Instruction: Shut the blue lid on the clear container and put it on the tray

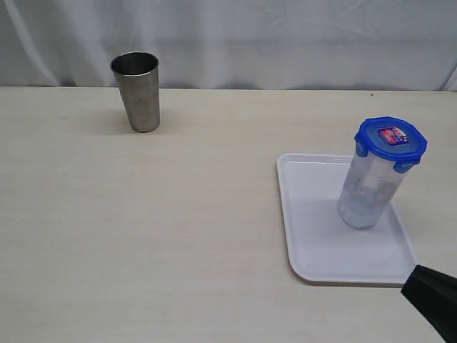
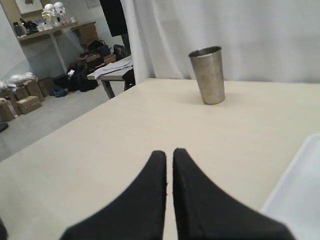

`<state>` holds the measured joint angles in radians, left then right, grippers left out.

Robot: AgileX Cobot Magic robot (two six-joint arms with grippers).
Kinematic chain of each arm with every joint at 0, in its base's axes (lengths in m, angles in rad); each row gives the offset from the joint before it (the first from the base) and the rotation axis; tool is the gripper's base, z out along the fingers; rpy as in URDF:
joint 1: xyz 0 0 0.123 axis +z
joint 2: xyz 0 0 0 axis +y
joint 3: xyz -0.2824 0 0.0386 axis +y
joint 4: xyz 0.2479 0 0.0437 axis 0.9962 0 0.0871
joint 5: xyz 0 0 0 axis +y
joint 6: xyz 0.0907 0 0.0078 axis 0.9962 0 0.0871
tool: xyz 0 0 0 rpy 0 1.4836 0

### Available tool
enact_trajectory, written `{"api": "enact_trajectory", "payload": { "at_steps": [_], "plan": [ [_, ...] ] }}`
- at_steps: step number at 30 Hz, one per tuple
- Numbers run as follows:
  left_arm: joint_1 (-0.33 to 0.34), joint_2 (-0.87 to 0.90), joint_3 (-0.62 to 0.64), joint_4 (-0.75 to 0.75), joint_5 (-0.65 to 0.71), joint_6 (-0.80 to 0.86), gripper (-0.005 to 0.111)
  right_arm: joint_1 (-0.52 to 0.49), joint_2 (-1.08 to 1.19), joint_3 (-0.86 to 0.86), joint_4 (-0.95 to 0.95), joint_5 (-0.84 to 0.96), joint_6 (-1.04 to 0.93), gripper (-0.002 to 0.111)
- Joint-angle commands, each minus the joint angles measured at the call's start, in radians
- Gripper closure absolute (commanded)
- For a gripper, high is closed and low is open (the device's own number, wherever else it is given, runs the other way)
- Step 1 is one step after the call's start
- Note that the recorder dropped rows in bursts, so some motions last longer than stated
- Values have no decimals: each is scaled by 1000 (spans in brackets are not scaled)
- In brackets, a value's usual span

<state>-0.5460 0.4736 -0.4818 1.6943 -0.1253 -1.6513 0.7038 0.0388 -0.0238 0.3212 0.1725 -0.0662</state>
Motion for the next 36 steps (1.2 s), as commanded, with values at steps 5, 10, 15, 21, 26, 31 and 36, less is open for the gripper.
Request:
{"api": "enact_trajectory", "payload": {
  "at_steps": [5, 10, 15, 21, 26, 31, 36],
  "plan": [
    [-1, -3, 2, 3, -8, -5, 107, -5, -6, 24, 120, -11, 1, 104],
    [-1, -3, 2, 3, -8, -5, 107, -5, -6, 24, 109, -11, -1, 104],
    [-1, -3, 2, 3, -8, -5, 107, 12, -6, 24, 56, -37, -46, 104],
    [-1, -3, 2, 3, -8, -5, 107, -42, -6, 24, -85, -107, -80, 104],
    [-1, -3, 2, 3, -8, -5, 107, -185, -11, 24, -237, -107, -80, 104],
    [-1, -3, 2, -1, -15, -5, 107, -337, -39, 24, -302, -68, -75, 104],
    [-1, -3, 2, -1, -15, -3, 107, -500, -39, 24, -333, -50, -7, 104]
  ]
}}
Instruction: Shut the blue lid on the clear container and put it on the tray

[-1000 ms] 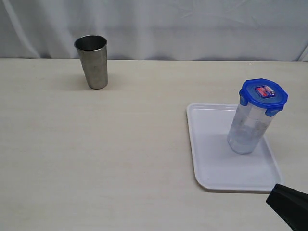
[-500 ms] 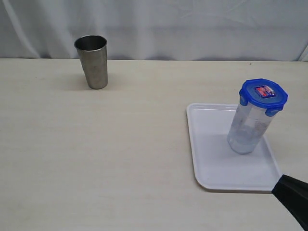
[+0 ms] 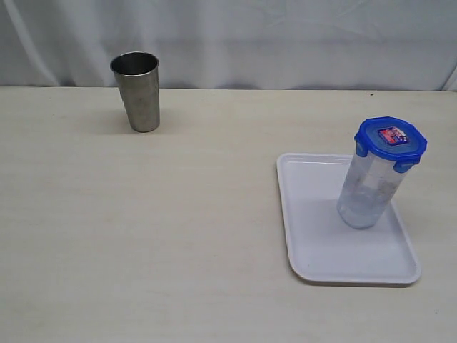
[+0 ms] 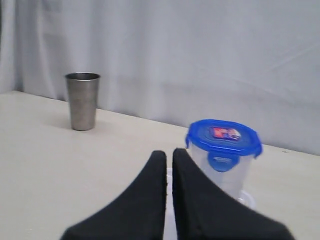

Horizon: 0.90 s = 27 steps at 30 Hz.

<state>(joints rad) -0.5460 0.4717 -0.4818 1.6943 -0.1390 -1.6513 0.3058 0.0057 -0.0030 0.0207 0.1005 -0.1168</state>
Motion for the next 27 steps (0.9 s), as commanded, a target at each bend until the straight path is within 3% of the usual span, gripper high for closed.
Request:
{"api": "enact_trajectory", "payload": {
  "at_steps": [1, 14, 27],
  "plan": [
    [-1, -1, 2, -1, -2, -3, 107, -123, -6, 3, -54, 32, 59, 104],
    [-1, -1, 2, -1, -2, -3, 107, -294, -6, 3, -122, 234, 117, 104],
    [-1, -1, 2, -1, -2, -3, 107, -306, -6, 3, -105, 234, 176, 104]
  ]
}}
